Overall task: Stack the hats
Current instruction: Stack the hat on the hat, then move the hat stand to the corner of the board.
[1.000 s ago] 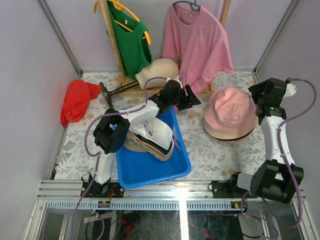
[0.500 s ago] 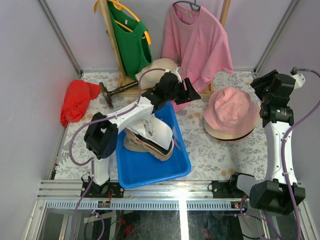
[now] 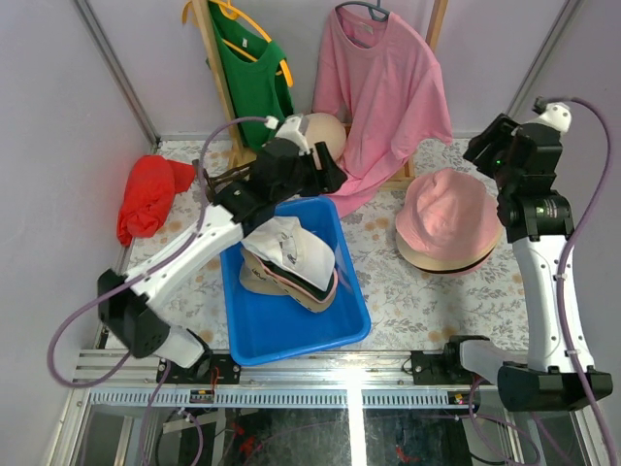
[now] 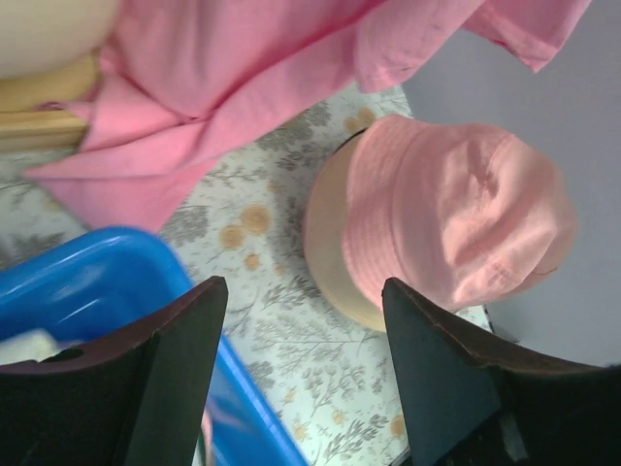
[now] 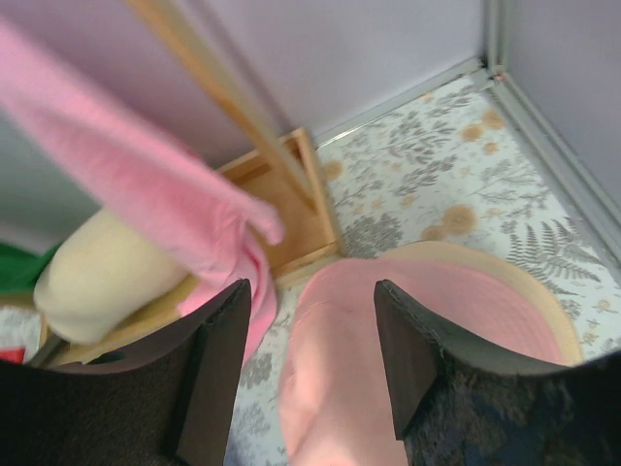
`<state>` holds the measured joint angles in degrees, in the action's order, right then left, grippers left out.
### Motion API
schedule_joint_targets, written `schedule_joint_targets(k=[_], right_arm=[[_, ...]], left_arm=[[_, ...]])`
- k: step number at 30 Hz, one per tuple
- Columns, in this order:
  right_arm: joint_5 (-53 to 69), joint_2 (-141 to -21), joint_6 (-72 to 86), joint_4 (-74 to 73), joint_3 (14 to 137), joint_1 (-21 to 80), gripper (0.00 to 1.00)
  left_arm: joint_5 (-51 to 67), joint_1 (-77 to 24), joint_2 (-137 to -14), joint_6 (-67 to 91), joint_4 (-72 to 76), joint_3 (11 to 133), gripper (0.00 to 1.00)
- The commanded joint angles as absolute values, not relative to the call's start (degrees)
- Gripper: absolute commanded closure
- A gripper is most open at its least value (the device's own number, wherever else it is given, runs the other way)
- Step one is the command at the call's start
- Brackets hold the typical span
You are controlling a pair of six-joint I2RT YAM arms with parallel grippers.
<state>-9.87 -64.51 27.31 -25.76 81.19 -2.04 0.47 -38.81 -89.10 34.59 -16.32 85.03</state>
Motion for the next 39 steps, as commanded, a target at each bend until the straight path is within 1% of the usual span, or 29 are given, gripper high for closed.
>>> schedule_joint_targets(k=[1, 4, 7, 11, 14, 22, 28, 34, 39], right_arm=[[-13.25, -64.7, 22.33, -29.52, 86.44, 4.9, 0.39], [-12.62, -64.51, 22.73, -30.62, 86.92, 9.67, 0.39], [-14.44, -64.77, 22.64, -32.73, 86.8, 16.2, 0.39], [-18.08, -64.1, 24.35, -34.29, 82.63, 24.93, 0.4], [-19.63, -63.29, 26.51, -35.96, 78.65, 28.1, 0.41], [-22.3, -58.44, 34.56, -38.14, 63.59, 29.67, 0.45], [-23.23, -57.68, 38.43, -35.96, 53.75, 29.67, 0.46], [-25.23, -59.03, 41.3, -34.38, 48.57, 29.54, 0.46], [-26.59, -61.48, 41.38, -32.22, 46.58, 28.42, 0.46]], left_arm=[[-9.06, -38.42, -81.07, 31.39, -21.41, 77.96, 0.34], [-11.16, -38.47, -76.75, 32.35, -24.12, 73.18, 0.32], [-11.95, -38.32, -73.16, 33.39, -25.99, 69.02, 0.32], [-11.93, -38.33, -70.12, 35.04, -26.97, 65.97, 0.32], [-11.5, -38.32, -69.44, 35.67, -27.61, 65.44, 0.32], [-12.81, -38.33, -71.07, 34.41, -30.47, 68.09, 0.32], [-13.57, -38.16, -73.81, 32.52, -32.02, 71.21, 0.32], [-13.13, -37.2, -75.09, 31.09, -33.28, 73.46, 0.32], [-12.04, -36.38, -75.43, 30.68, -33.49, 73.9, 0.32]])
